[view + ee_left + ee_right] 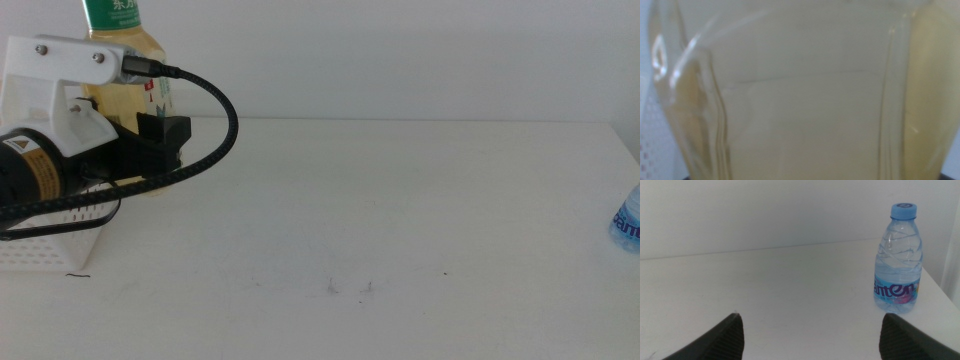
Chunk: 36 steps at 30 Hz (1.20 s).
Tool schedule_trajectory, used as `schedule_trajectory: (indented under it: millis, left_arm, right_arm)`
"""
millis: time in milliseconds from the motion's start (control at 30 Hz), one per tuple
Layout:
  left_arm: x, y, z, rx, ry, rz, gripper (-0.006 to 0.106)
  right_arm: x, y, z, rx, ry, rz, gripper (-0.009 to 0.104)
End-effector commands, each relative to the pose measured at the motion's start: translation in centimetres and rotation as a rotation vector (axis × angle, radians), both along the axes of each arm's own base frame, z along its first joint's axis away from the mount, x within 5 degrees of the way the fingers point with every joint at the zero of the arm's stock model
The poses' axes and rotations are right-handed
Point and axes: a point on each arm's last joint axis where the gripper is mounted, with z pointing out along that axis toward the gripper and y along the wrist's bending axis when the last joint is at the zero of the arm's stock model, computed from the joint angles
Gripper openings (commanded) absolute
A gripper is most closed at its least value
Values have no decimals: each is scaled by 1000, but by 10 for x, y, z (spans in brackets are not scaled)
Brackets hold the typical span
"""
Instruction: Use arms to grab the bottles and put them into the dustbin to the left of the table.
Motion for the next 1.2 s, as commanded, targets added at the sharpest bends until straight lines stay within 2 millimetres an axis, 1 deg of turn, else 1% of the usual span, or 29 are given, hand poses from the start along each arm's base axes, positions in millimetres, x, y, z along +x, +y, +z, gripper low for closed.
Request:
schedule_trajectory:
  millis: [0, 67, 100, 133, 167, 200, 233, 267, 333, 367, 433, 533, 567, 633, 733, 833, 933, 1033, 1100, 1167]
  left_arm:
    - [0, 3, 12, -1, -39, 25, -2]
    - [4, 12, 17, 25, -43, 134, -2]
    - [6, 17, 24, 36, -34, 195, -2]
    - [7, 22, 31, 79, 2, 250, -2]
    - [8, 26, 39, 143, 46, 256, -2]
    - [10, 28, 50, 215, 96, 214, -2]
    - [12, 32, 63, 245, 110, 158, -2]
    - [16, 35, 77, 289, 82, 105, -2]
    - [25, 44, 99, 225, 68, 78, -2]
    - [29, 50, 104, 194, 107, 80, -2]
    - [39, 69, 115, 193, 209, 96, -2]
    - [59, 101, 114, 198, 355, 130, -2]
    - [66, 108, 115, 199, 386, 134, -2]
    - [82, 131, 102, 206, 499, 153, -2]
    - [101, 159, 75, 165, 642, 171, -2]
    - [115, 178, 45, 135, 733, 180, -2]
    - [128, 186, 15, 129, 820, 167, -2]
    - [137, 192, -10, 116, 888, 155, -2]
    - [143, 194, -24, 107, 915, 151, 0]
    - [147, 196, -34, 98, 931, 150, 4]
  right_arm:
    - [0, -1, 0, -14, -9, -7, 93]
    - [0, -1, 0, -14, -9, -7, 93]
    - [0, -1, 0, -14, -9, -7, 93]
    - [0, -1, 0, -14, -9, -7, 93]
    - [0, -1, 0, -14, -9, -7, 93]
    - [0, -1, 0, -14, -9, -7, 93]
    - [0, -1, 0, -14, -9, -7, 93]
    - [0, -1, 0, -14, -9, -7, 93]
    - [0, 0, 0, -14, -8, -4, 93]
    - [0, 0, 0, -14, -8, -2, 93]
    - [0, 0, 0, -14, -8, -2, 93]
    - [0, 0, 0, -14, -8, -2, 93]
    - [0, 0, 0, -14, -8, -2, 93]
    - [0, 0, 0, -14, -8, -2, 93]
    - [0, 0, 0, -14, -8, -2, 93]
    - [0, 0, 0, -14, -8, -2, 93]
    - [0, 0, 0, -14, -8, -2, 93]
    - [0, 0, 0, -14, -8, -2, 93]
    - [0, 0, 0, -14, -8, -2, 93]
    - [0, 0, 0, -14, -8, -2, 93]
